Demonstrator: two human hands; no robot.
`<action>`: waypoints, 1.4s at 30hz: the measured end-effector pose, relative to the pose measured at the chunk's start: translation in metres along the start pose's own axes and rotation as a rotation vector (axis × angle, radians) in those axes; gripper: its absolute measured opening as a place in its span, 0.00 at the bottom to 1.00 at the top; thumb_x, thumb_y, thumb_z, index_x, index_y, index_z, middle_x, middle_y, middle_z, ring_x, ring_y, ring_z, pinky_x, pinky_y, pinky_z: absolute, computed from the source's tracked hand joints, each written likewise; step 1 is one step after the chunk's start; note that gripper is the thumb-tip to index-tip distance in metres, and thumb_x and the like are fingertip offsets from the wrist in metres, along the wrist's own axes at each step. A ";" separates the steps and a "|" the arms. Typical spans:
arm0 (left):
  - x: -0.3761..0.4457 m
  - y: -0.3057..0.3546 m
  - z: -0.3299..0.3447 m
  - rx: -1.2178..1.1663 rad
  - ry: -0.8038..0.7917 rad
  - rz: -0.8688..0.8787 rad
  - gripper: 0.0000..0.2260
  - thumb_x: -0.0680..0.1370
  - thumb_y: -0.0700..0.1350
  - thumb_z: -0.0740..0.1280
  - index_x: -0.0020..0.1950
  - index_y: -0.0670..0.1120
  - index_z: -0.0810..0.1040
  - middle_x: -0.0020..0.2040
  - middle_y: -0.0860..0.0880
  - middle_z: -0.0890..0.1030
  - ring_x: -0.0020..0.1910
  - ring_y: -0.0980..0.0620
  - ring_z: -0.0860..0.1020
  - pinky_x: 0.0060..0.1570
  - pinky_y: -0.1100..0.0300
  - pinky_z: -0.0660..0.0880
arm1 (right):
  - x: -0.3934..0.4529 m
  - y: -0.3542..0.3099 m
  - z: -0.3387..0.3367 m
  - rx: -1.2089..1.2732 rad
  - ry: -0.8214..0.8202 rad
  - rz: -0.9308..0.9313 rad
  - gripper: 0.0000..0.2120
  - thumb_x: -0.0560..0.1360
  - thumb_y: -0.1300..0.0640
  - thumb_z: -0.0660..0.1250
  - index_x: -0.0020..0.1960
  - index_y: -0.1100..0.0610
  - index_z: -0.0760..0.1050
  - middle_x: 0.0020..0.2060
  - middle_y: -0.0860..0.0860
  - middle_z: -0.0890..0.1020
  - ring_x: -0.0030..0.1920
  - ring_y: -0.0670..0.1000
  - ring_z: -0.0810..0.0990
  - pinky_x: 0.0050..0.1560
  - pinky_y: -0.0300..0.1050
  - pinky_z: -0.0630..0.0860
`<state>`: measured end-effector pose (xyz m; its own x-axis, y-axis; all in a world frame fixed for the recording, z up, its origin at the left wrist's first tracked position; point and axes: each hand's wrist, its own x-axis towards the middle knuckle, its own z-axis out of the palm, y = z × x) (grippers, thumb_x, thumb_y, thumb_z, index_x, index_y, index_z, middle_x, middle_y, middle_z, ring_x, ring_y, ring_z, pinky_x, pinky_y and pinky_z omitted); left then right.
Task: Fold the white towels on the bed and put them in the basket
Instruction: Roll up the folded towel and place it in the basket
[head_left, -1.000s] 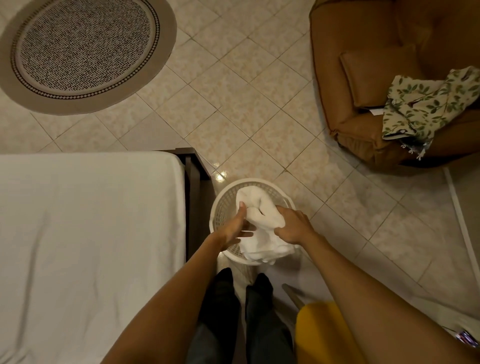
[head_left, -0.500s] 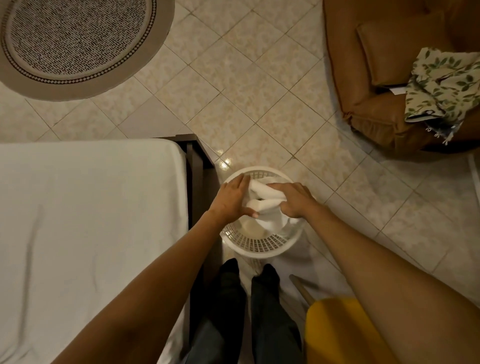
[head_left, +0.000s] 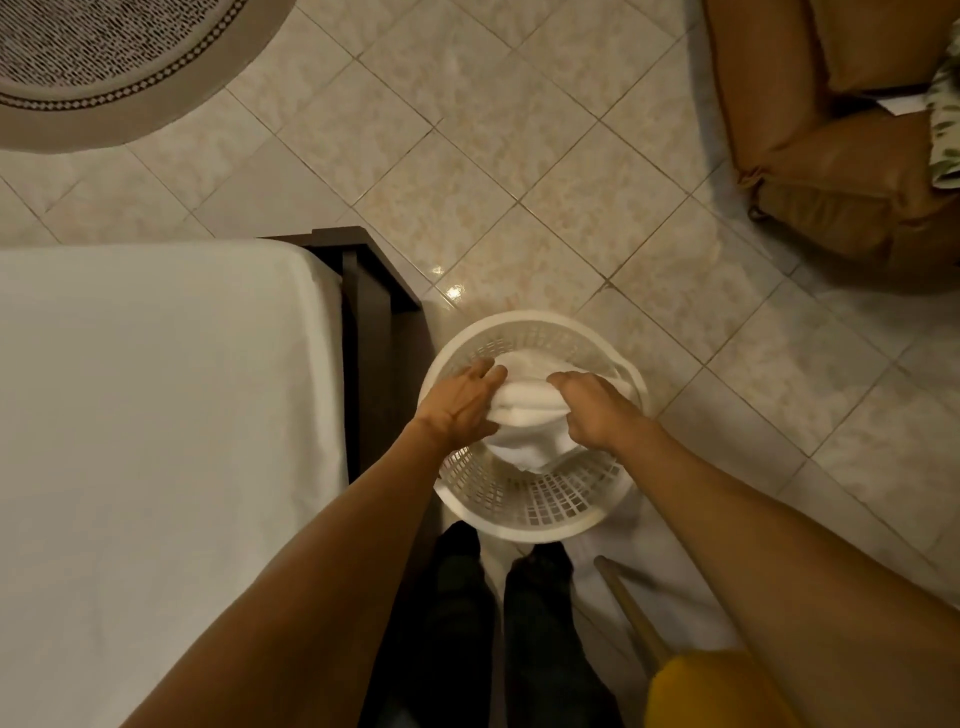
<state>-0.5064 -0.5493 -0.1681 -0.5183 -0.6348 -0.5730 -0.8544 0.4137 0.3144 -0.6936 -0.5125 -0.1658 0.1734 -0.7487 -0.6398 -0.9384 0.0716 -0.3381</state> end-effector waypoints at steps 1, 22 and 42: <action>0.005 -0.001 0.000 -0.003 -0.019 -0.005 0.26 0.73 0.48 0.69 0.67 0.44 0.63 0.68 0.42 0.71 0.65 0.42 0.73 0.64 0.51 0.71 | 0.007 0.002 0.004 -0.026 0.017 -0.016 0.26 0.69 0.67 0.65 0.66 0.58 0.69 0.60 0.58 0.78 0.60 0.59 0.77 0.60 0.51 0.75; -0.009 -0.007 0.198 -0.103 -0.318 -0.190 0.29 0.77 0.44 0.64 0.76 0.48 0.55 0.75 0.44 0.60 0.73 0.43 0.62 0.72 0.45 0.65 | 0.017 0.041 0.200 -0.150 -0.184 -0.075 0.25 0.71 0.68 0.62 0.67 0.58 0.69 0.61 0.56 0.77 0.60 0.57 0.76 0.62 0.49 0.71; 0.052 -0.001 0.181 -0.322 -0.358 -0.308 0.21 0.84 0.45 0.48 0.73 0.35 0.62 0.73 0.36 0.64 0.73 0.40 0.63 0.71 0.50 0.60 | 0.062 0.051 0.195 -0.060 -0.295 0.176 0.24 0.81 0.48 0.45 0.76 0.53 0.55 0.75 0.55 0.61 0.75 0.56 0.56 0.72 0.59 0.55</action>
<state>-0.5261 -0.4644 -0.3353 -0.2468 -0.4107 -0.8777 -0.9613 -0.0109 0.2754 -0.6721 -0.4268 -0.3575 0.0786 -0.5046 -0.8598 -0.9759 0.1373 -0.1698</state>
